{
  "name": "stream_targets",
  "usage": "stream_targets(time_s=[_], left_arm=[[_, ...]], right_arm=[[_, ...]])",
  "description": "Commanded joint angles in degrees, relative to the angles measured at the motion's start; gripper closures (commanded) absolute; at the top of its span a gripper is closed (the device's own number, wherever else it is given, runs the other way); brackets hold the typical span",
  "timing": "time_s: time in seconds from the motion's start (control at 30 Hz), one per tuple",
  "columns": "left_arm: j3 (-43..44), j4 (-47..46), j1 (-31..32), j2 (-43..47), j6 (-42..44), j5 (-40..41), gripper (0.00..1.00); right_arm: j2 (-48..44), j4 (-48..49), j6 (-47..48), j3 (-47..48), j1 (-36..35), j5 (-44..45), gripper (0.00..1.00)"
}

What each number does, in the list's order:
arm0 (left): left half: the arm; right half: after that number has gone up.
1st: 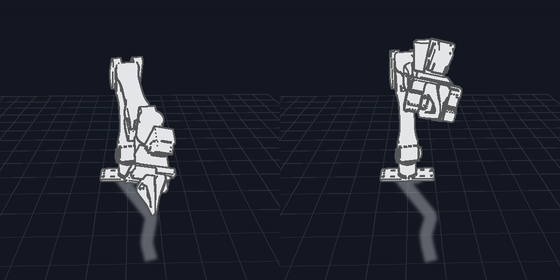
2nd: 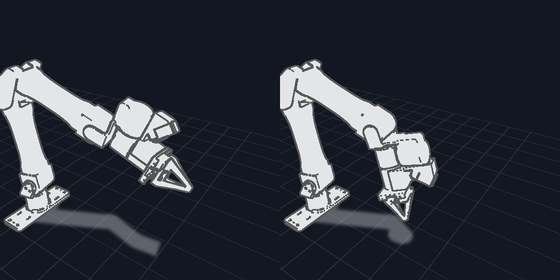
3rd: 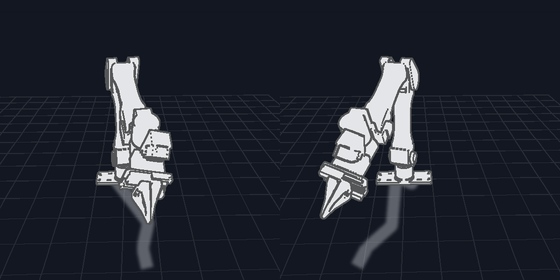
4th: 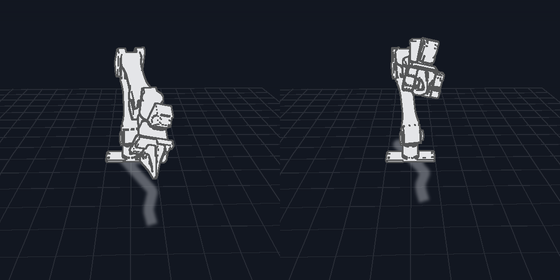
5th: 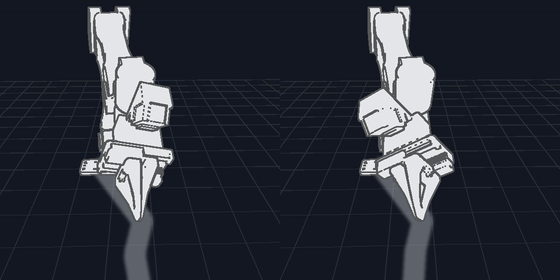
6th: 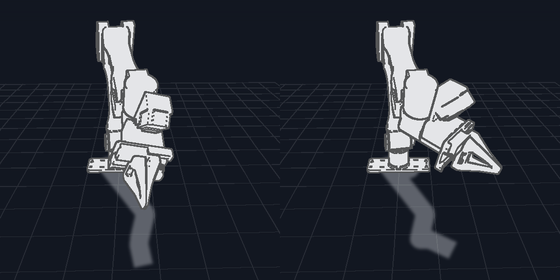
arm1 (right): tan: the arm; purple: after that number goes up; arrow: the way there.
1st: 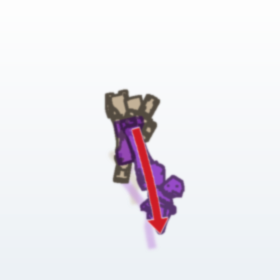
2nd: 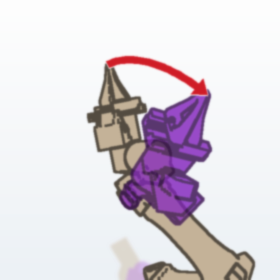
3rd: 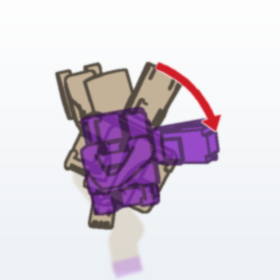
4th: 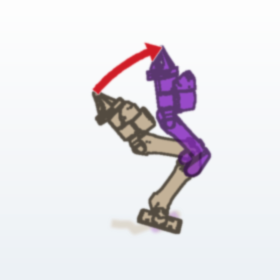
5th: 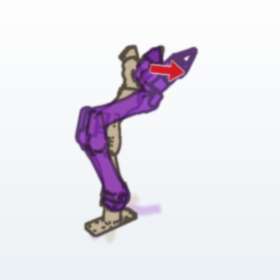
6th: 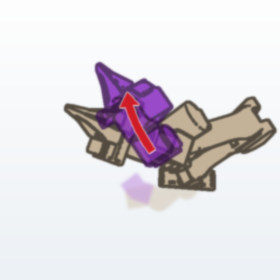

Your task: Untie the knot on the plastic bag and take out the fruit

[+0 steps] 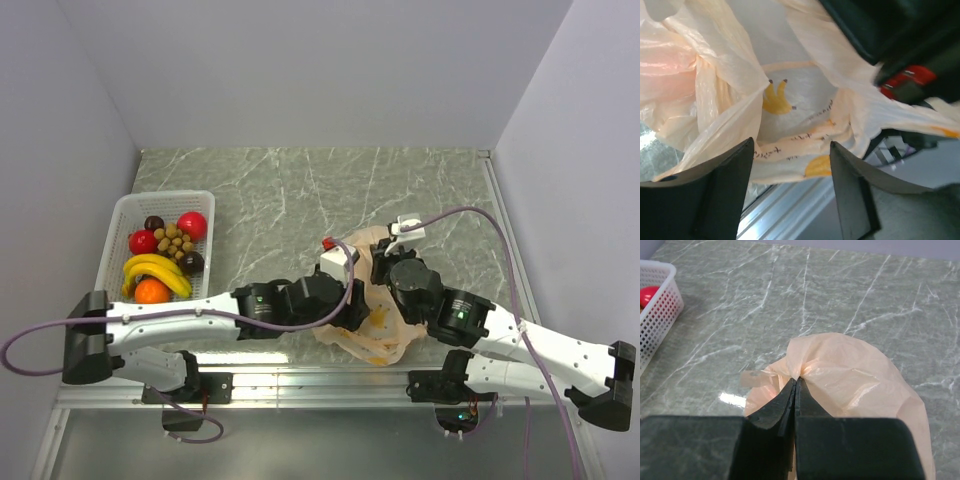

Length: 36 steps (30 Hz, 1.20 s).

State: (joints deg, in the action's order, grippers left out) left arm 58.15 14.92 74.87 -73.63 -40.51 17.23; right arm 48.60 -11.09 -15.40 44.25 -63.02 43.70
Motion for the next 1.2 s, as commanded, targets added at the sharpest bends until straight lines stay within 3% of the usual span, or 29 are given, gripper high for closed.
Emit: stream_targets(time_s=[0.0,0.07,0.1,0.23,0.47,0.67,0.77,0.87,0.9,0.97,1.17], left_arm=[[2.0,-4.7,1.5,-2.7,-3.6,9.0,0.32],[1.9,-2.9,1.5,-5.1,-5.5,14.3,0.23],[1.6,-2.5,1.5,-5.9,-6.8,18.8,0.14],[4.8,0.3,1.5,-10.7,-5.9,24.2,0.0],[8.9,-0.5,1.1,-21.6,-1.8,26.3,0.01],[11.4,9.0,-1.4,-27.4,-9.9,34.3,0.05],[9.7,9.2,-3.0,-27.2,-11.5,34.5,0.18],[7.7,9.2,-4.5,-26.3,-12.1,35.1,0.49],[6.9,9.3,-5.1,-26.0,-12.3,35.7,0.73],[6.3,10.0,-7.0,-24.3,-11.3,35.9,0.96],[8.6,10.9,-6.6,-14.0,-1.9,37.0,1.0]], right_arm=[[-1.1,-2.3,-2.1,2.2,-0.3,2.6,1.0],[-1.6,-3.1,-2.7,1.5,-0.3,2.8,1.0],[-1.8,-3.1,-3.4,1.3,-0.4,2.7,1.0],[-3.1,-3.3,-4.5,-0.1,-0.3,2.1,1.0],[-4.3,-3.9,-6.1,-1.3,-0.4,1.4,1.0],[-5.1,-4.6,-7.4,-2.2,-0.3,1.5,1.0],[-5.6,-4.3,-7.9,-3.2,-0.4,1.7,1.0],[-6.1,-3.5,-8.5,-4.5,-0.3,2.2,1.0],[-6.1,-3.2,-8.8,-4.9,-0.3,2.6,1.0],[-6.3,-2.0,-9.0,-6.7,-0.3,3.2,1.0],[-5.7,0.9,-13.2,-13.4,0.3,8.4,0.99]])
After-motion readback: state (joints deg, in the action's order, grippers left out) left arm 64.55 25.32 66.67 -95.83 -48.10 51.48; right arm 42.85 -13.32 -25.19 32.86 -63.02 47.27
